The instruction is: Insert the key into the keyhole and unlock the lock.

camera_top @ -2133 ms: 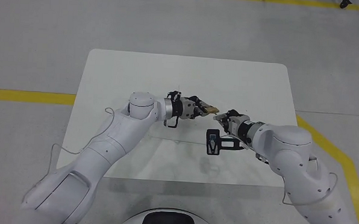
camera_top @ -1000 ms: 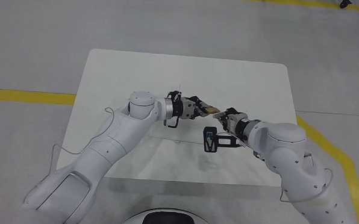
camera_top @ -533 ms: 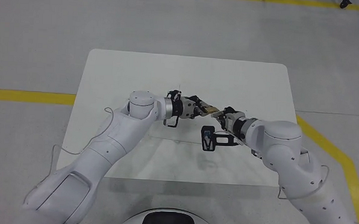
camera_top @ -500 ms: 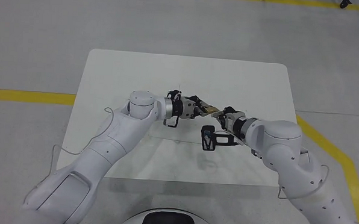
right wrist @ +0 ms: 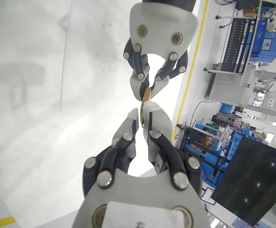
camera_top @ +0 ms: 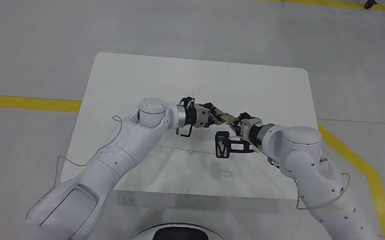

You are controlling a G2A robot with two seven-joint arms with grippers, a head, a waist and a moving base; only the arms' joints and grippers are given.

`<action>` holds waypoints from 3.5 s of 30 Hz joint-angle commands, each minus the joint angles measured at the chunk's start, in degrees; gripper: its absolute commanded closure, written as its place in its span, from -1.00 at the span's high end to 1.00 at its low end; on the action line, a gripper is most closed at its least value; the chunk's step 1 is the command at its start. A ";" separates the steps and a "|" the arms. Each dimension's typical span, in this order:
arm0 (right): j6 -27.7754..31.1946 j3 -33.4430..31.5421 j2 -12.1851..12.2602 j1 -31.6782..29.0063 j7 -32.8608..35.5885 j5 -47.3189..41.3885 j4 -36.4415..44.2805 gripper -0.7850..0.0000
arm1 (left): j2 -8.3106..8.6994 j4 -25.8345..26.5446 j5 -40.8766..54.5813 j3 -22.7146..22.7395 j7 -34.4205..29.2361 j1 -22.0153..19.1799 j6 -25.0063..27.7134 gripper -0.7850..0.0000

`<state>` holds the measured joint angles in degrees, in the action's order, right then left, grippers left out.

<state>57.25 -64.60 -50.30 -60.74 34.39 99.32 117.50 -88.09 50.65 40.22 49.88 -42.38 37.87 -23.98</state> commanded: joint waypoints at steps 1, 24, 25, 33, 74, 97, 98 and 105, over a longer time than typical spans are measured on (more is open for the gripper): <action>0.05 -0.67 0.06 -0.25 0.12 -0.30 0.45 1.00 | 0.03 -0.12 -0.22 0.30 0.63 -0.02 0.54 -1.00; -7.77 -15.07 0.99 -8.75 -16.06 -13.45 2.63 1.00 | 0.62 5.37 -2.23 2.82 2.85 4.04 13.93 -1.00; -8.45 -16.23 1.04 -9.48 -18.80 -14.01 2.06 0.51 | 0.64 5.60 -2.09 2.96 2.33 4.54 15.09 -1.00; -4.88 -21.88 1.70 -14.78 -40.31 -13.60 -0.62 -1.00 | 0.59 5.15 -2.19 4.44 0.88 5.89 25.00 -1.00; 0.75 -5.54 -0.79 -1.84 -51.07 -29.61 -27.14 -1.00 | 0.61 5.11 -4.75 7.72 -5.75 9.37 42.43 -1.00; -14.74 -12.14 0.25 -10.38 -51.05 -16.76 -13.79 -0.48 | 0.86 8.76 -10.03 9.35 6.41 11.82 41.62 -1.00; -14.94 -12.04 0.21 -10.43 -50.06 -16.81 -13.69 -0.53 | 0.91 8.98 -11.41 9.13 6.76 11.77 41.36 -1.00; -18.14 -9.87 -0.35 -9.01 -41.67 -15.28 -13.74 -0.65 | 1.19 10.82 -14.07 9.70 8.29 12.56 40.84 -1.00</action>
<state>39.37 -74.71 -50.60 -69.89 -7.83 83.93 103.73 -86.94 61.30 26.19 59.46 -34.05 50.27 16.92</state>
